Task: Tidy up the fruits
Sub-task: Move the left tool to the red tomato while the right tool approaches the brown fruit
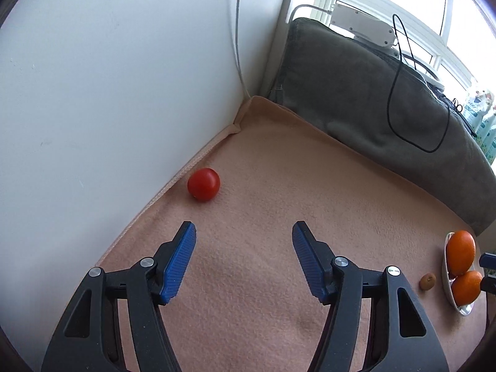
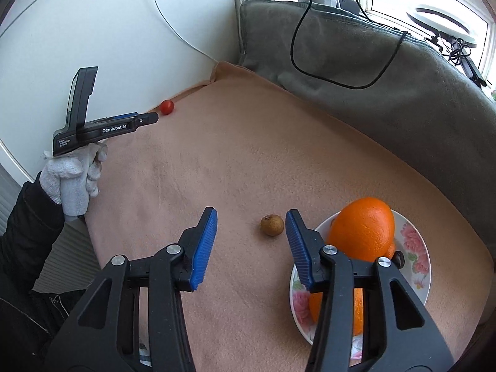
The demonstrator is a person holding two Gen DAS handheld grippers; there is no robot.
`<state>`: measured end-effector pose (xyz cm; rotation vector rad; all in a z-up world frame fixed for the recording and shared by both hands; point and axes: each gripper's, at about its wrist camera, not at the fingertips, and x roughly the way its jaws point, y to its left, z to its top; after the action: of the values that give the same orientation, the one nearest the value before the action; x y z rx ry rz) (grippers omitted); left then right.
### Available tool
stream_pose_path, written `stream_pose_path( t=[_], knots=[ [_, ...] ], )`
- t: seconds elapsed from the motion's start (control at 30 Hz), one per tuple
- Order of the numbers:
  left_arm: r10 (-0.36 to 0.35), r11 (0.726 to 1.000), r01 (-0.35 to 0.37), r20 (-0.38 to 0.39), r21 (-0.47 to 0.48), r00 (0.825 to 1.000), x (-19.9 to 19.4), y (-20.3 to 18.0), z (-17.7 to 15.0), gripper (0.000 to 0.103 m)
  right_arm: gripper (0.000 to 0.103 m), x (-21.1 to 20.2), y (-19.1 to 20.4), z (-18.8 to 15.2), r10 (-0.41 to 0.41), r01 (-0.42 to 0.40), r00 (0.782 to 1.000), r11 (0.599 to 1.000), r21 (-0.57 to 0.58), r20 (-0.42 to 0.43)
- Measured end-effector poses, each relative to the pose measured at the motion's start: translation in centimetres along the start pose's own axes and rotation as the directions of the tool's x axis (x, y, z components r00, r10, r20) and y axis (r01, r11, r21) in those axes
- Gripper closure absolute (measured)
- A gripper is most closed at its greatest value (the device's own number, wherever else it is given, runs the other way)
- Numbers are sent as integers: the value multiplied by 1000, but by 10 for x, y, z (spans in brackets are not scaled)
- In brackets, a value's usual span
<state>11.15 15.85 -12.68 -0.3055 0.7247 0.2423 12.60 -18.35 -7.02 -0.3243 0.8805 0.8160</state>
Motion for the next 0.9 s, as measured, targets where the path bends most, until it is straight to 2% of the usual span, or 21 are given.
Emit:
stream_pose_path(
  t=[0.13, 0.43, 0.63, 0.77, 0.83, 0.9],
  knots=[
    [79, 995, -79, -3, -57, 997, 23, 1, 6, 50, 56, 7, -1, 6, 17, -17, 999, 999, -27, -29],
    [182, 978, -181, 5, -100, 983, 49, -3, 20, 55, 57, 14, 13, 12, 45, -60, 993, 989, -133, -109],
    [218, 966, -216, -3, -145, 976, 53, 7, 23, 55, 57, 21, 10, 16, 60, -98, 979, 977, -187, -195],
    [228, 964, -228, -17, -137, 974, 60, 6, 28, 55, 59, 33, 11, 17, 51, -111, 966, 966, -231, -252],
    [233, 961, -236, -37, -143, 972, 67, 8, 29, 61, 59, 38, 11, 15, 49, -120, 959, 962, -245, -280],
    [232, 959, -236, -45, -159, 972, 70, 12, 30, 61, 59, 43, 10, 14, 43, -124, 954, 958, -259, -297]
  ],
)
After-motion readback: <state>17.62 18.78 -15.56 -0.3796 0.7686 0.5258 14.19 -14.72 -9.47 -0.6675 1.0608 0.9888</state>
